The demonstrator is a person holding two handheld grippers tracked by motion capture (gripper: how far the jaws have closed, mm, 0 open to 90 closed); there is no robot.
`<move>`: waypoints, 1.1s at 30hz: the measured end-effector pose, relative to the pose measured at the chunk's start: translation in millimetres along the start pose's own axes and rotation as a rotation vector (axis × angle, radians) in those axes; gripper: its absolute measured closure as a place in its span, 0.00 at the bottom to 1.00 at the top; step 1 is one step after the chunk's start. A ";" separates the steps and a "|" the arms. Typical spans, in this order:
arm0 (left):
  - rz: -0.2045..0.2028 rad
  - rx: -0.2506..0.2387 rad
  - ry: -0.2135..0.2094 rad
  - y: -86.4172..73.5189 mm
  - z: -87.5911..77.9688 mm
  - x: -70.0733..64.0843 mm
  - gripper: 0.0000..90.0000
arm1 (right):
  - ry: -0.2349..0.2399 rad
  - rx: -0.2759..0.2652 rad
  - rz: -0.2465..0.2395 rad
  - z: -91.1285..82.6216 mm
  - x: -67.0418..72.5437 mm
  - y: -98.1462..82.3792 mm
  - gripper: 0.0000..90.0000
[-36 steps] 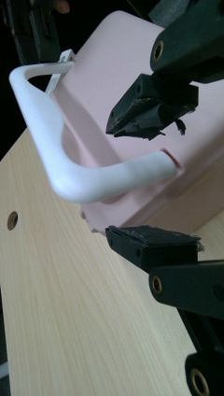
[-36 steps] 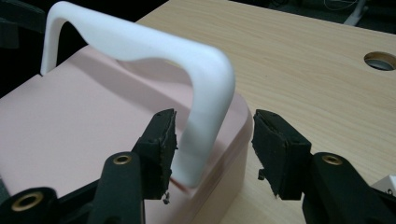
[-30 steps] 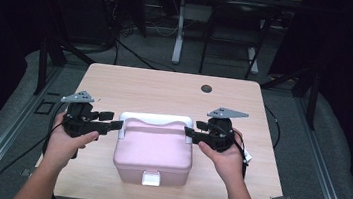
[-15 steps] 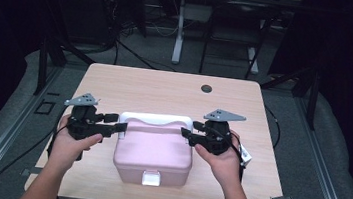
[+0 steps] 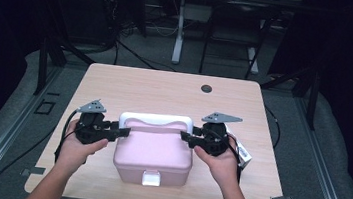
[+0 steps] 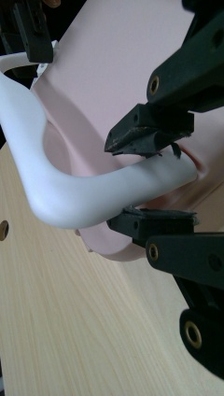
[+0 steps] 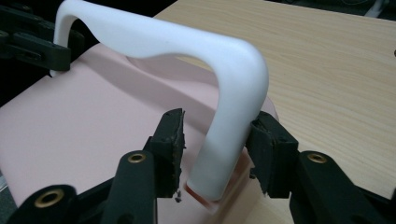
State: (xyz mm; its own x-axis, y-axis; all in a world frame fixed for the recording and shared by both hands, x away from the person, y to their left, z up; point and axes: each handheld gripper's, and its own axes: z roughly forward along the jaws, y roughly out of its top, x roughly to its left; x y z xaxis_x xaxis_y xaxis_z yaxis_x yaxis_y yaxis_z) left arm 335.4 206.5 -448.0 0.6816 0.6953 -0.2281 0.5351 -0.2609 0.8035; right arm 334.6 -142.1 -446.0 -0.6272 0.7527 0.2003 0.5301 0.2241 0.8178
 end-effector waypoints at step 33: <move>0.028 -0.040 -0.024 0.6 -18.9 -4.6 0.82 | 0.073 -0.006 -0.057 -18.6 10.5 2.4 0.82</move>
State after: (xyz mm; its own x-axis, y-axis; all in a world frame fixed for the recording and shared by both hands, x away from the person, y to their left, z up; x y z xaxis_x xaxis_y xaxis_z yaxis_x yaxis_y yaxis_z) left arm 323.2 215.9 -436.1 0.7080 0.6718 -0.2176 0.4954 -0.2529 0.8310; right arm 318.7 -145.1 -431.9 -0.6959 0.6920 0.1920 0.4891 0.2610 0.8323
